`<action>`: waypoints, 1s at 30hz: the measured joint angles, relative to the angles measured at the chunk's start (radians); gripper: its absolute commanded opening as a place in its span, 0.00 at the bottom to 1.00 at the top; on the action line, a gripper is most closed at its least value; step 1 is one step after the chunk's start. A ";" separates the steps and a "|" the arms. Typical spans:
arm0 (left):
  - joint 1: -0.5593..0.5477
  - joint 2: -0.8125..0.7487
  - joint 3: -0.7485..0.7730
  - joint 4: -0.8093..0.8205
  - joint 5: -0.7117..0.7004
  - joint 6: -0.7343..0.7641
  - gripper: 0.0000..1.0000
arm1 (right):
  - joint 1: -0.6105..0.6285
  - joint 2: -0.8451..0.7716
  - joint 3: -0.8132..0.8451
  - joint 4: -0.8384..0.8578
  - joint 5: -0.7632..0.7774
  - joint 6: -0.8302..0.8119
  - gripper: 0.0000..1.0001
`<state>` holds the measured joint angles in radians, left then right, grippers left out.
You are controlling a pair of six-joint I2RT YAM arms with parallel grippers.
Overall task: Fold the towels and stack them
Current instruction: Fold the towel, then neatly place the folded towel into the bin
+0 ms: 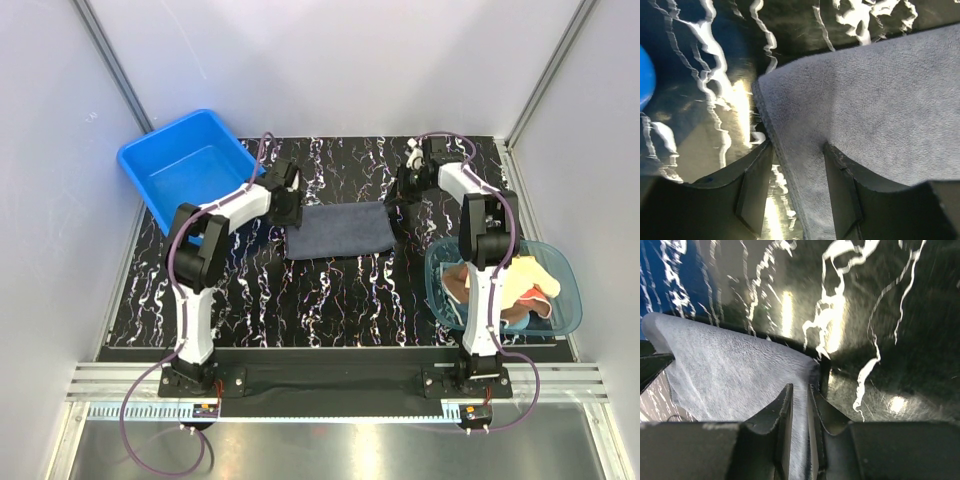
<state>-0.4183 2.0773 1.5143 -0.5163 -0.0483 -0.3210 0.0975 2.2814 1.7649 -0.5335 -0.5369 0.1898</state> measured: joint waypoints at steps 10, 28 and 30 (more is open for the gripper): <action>0.006 -0.199 -0.055 -0.048 0.162 0.055 0.59 | 0.003 -0.199 -0.179 -0.040 0.024 0.000 0.22; -0.003 -0.280 -0.261 -0.033 0.100 -0.019 0.63 | 0.018 -0.344 -0.538 0.044 0.042 0.044 0.21; -0.003 -0.264 -0.261 -0.025 0.100 -0.032 0.64 | 0.018 -0.344 -0.540 0.051 0.048 0.044 0.21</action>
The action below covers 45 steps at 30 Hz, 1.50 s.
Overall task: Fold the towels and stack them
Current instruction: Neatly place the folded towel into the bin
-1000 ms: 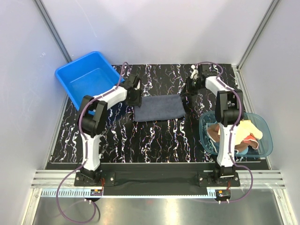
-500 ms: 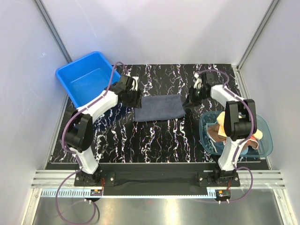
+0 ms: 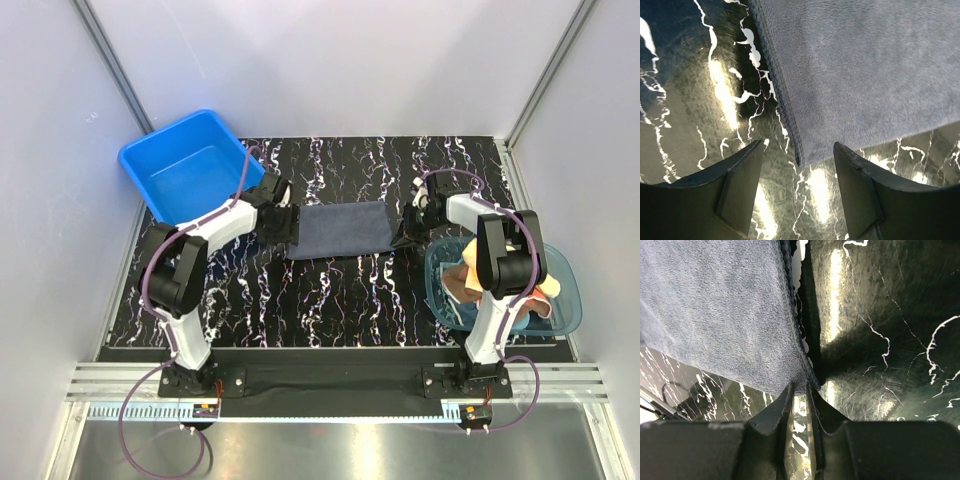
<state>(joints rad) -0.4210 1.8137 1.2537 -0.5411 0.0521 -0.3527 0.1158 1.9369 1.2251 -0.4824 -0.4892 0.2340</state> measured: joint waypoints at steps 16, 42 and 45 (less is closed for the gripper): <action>0.000 0.112 0.033 0.073 -0.013 -0.109 0.62 | 0.000 -0.073 -0.018 0.007 0.009 0.002 0.24; -0.083 0.194 0.206 -0.080 -0.102 -0.049 0.00 | 0.000 -0.369 -0.045 0.022 0.018 0.043 1.00; -0.117 0.130 0.190 -0.149 -0.113 0.013 0.00 | 0.000 -0.415 -0.045 0.022 0.029 0.045 1.00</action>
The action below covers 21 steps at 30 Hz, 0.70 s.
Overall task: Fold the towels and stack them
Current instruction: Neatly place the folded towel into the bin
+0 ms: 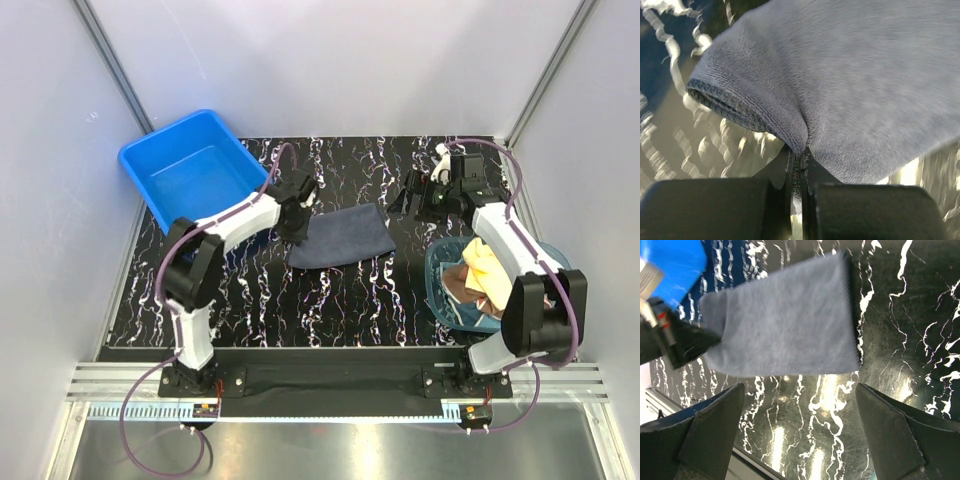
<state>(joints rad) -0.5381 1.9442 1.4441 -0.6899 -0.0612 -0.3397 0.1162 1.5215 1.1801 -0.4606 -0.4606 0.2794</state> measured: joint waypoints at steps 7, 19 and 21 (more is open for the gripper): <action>0.003 -0.239 -0.088 -0.094 -0.092 0.108 0.00 | 0.000 -0.060 0.000 0.000 -0.001 0.017 1.00; 0.062 -0.406 -0.109 -0.100 -0.255 0.503 0.00 | 0.000 -0.083 -0.025 0.001 -0.011 0.025 1.00; 0.098 -0.439 -0.099 -0.071 -0.268 0.567 0.00 | 0.000 -0.083 -0.031 0.000 -0.013 0.025 1.00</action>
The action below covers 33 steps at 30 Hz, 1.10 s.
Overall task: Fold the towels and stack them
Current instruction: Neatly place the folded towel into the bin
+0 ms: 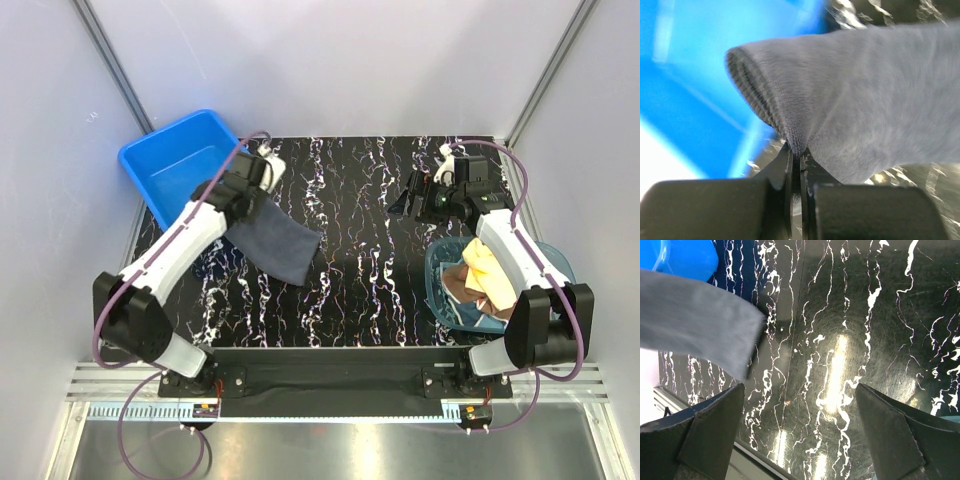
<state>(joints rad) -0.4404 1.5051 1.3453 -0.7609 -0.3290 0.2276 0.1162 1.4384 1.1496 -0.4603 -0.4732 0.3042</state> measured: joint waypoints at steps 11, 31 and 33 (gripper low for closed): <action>0.238 0.047 0.130 0.202 -0.023 0.240 0.00 | 0.000 0.000 -0.002 0.031 -0.019 0.014 1.00; 0.434 0.549 0.388 0.484 -0.015 0.367 0.00 | 0.000 -0.074 0.000 0.055 -0.025 0.025 0.99; 0.441 0.600 0.423 0.509 -0.012 0.376 0.00 | 0.000 -0.093 0.008 0.055 -0.026 0.025 1.00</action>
<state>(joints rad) 0.0010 2.1056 1.7687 -0.2520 -0.3408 0.6037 0.1162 1.3449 1.1580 -0.4053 -0.4992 0.3294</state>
